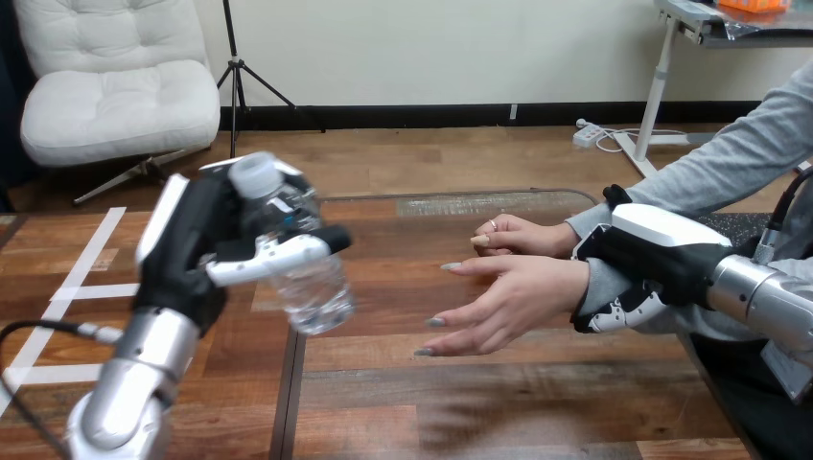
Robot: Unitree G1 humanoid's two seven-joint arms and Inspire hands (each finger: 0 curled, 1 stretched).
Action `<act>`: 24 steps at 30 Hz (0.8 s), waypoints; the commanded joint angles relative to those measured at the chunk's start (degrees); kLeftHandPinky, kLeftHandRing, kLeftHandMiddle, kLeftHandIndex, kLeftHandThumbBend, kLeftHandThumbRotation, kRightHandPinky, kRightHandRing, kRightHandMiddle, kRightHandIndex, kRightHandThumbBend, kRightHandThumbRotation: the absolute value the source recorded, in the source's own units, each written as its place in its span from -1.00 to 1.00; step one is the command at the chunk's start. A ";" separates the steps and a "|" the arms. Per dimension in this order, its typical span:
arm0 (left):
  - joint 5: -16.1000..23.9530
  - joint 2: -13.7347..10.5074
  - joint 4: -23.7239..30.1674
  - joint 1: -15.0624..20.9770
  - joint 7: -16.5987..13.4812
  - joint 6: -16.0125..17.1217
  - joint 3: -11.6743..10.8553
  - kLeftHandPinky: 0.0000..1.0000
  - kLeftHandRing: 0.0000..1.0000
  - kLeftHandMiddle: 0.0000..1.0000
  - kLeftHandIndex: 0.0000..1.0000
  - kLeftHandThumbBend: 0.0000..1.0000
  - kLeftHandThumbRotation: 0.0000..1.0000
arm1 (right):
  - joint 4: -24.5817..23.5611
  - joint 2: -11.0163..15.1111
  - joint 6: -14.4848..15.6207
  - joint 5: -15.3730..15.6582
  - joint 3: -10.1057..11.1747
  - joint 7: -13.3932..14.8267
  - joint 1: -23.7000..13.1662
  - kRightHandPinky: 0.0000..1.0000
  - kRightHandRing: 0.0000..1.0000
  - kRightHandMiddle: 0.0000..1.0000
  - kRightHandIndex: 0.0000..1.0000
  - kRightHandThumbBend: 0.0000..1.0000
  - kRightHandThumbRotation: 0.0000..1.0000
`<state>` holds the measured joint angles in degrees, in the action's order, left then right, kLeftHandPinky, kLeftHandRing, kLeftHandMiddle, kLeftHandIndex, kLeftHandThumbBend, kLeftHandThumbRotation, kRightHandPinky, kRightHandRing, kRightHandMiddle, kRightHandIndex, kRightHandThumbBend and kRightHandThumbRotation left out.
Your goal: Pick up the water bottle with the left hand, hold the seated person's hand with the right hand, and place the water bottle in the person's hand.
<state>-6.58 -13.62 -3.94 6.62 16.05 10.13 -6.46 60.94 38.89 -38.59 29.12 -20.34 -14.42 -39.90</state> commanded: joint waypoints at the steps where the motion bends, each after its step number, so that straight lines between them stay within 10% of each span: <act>1: -0.21 1.68 0.16 6.25 0.19 2.18 1.93 -0.41 -0.34 -0.27 -0.25 0.62 -1.00 | -3.42 -2.14 -0.89 -2.61 2.38 0.37 -5.42 -0.56 -0.48 -0.35 -0.29 -0.04 -1.00; 24: 1.44 4.34 -2.35 9.21 0.87 2.55 5.53 -0.43 -0.35 -0.27 -0.25 0.67 -1.00 | -6.47 -2.43 1.70 -2.52 2.64 -1.17 -5.01 -0.57 -0.48 -0.35 -0.28 -0.05 -1.00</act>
<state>-4.80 -9.73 -6.13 10.99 17.10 11.39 -0.89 58.81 38.01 -36.67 29.11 -20.30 -16.39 -39.97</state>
